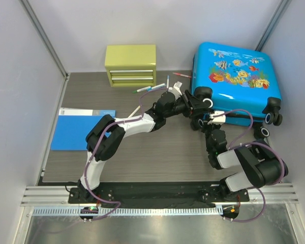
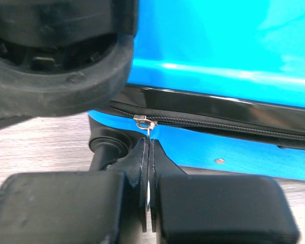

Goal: Pack the luggage
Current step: Zip the luggage at the center of the board.

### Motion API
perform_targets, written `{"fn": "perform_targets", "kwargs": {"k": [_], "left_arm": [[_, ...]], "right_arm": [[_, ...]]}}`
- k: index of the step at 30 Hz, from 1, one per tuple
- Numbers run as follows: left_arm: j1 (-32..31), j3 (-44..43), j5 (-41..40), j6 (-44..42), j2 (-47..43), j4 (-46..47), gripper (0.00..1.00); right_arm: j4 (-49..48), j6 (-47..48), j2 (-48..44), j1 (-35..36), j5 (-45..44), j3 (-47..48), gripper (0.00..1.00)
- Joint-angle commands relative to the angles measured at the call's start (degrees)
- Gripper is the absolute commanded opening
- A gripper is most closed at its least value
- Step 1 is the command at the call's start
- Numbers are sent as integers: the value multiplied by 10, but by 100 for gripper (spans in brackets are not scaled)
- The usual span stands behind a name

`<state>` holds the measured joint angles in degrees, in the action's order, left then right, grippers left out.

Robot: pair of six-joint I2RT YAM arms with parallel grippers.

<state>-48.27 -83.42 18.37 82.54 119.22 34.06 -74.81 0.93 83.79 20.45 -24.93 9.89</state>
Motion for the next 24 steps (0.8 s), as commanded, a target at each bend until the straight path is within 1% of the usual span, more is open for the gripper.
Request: {"fn": "perform_targets", "kwargs": {"k": [1,10,17,24], "left_arm": [[12,-9,-40,-5,-30,129,0],[24,50,-62,-12,-64,144,0],[36,83,-70,-14,-88,152,0],[56,145,-87,-32,-135,155,0]], "right_arm": [[-209,35,-32,-15,-62,-29,1],[-209,32,-58,-75,-45,-65,1],[-207,32,-64,-102,-47,-79,1],[-206,28,-71,-123,-53,-87,1]]}}
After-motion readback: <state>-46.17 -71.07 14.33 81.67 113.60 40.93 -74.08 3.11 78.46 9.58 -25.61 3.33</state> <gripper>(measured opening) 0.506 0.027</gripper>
